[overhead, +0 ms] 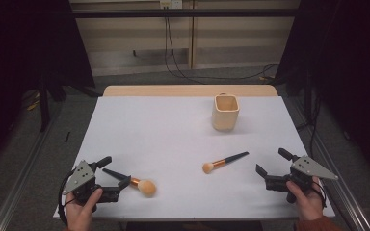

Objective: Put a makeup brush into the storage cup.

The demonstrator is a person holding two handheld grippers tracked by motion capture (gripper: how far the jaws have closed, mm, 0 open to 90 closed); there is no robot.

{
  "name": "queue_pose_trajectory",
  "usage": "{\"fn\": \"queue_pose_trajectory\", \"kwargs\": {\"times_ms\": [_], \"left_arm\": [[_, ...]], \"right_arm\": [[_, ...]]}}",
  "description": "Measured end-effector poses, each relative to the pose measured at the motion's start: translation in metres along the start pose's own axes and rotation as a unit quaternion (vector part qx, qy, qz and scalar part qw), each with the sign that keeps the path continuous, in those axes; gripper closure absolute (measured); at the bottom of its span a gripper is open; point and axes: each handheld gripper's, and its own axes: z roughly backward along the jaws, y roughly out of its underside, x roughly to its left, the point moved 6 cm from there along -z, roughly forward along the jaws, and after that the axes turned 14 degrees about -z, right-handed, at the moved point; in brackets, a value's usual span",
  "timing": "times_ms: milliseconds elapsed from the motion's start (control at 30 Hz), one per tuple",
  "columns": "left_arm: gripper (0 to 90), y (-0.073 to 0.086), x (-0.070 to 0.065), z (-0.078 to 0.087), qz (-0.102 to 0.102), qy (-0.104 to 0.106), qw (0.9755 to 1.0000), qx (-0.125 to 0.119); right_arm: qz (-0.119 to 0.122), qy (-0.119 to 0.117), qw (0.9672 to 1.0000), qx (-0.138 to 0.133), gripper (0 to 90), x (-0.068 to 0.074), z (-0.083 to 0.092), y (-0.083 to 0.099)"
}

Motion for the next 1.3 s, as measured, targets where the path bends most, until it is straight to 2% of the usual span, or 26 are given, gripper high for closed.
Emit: {"fn": "queue_pose_trajectory", "kwargs": {"times_ms": [167,267,333,400,467,600,633,733,767,933,1167,1267,1300], "left_arm": [[4.0,0.001,0.000,-0.001,0.001,0.001,1.0000,0.003],[3.5,0.002,0.001,-0.001,0.000,-0.005,1.0000,0.007],[3.3,0.002,0.003,-0.001,0.009,-0.005,0.9999,0.005],[3.2,0.002,0.003,-0.001,0.007,-0.004,0.9999,0.006],[3.2,0.000,0.004,-0.004,0.013,-0.006,0.9999,0.005],[3.0,-0.007,0.006,-0.009,0.010,-0.008,0.9999,-0.001],[3.0,-0.008,0.006,-0.010,0.016,-0.006,0.9998,-0.004],[3.0,-0.010,0.007,-0.011,0.014,-0.002,0.9999,0.000],[2.8,-0.011,0.007,-0.014,0.013,0.009,0.9998,0.013],[2.1,-0.021,0.006,-0.019,0.001,0.026,0.9995,0.017],[2.0,-0.029,0.012,-0.022,-0.005,0.020,0.9997,0.016],[2.0,-0.031,0.017,-0.023,-0.001,0.012,0.9998,0.015],[2.0,-0.031,0.020,-0.024,-0.001,0.015,0.9998,0.014]], "right_arm": [[0.000,-0.001,1.0000,-0.001,0.0,0.000,0.000,0.000],[-0.003,0.000,1.0000,0.000,0.0,0.000,0.000,0.000],[-0.004,-0.002,1.0000,-0.001,0.0,-0.001,0.000,0.000],[-0.005,-0.002,1.0000,0.000,0.0,-0.001,0.000,0.000],[-0.003,-0.001,1.0000,0.002,0.0,-0.002,0.000,0.001],[-0.004,-0.004,1.0000,0.001,0.0,-0.002,-0.001,0.000],[-0.004,-0.004,1.0000,0.000,0.0,-0.002,-0.001,0.000],[-0.009,-0.005,1.0000,0.000,0.0,-0.002,-0.002,0.000],[-0.010,-0.003,0.9999,0.000,0.0,-0.003,-0.003,0.000],[-0.009,-0.006,0.9999,-0.001,0.0,-0.001,-0.003,0.000],[-0.007,-0.012,0.9999,-0.002,0.0,0.002,-0.004,-0.002],[-0.003,-0.013,0.9999,-0.002,0.0,0.005,-0.004,-0.002],[-0.003,-0.013,0.9999,-0.003,0.0,0.005,-0.004,-0.002]]}}
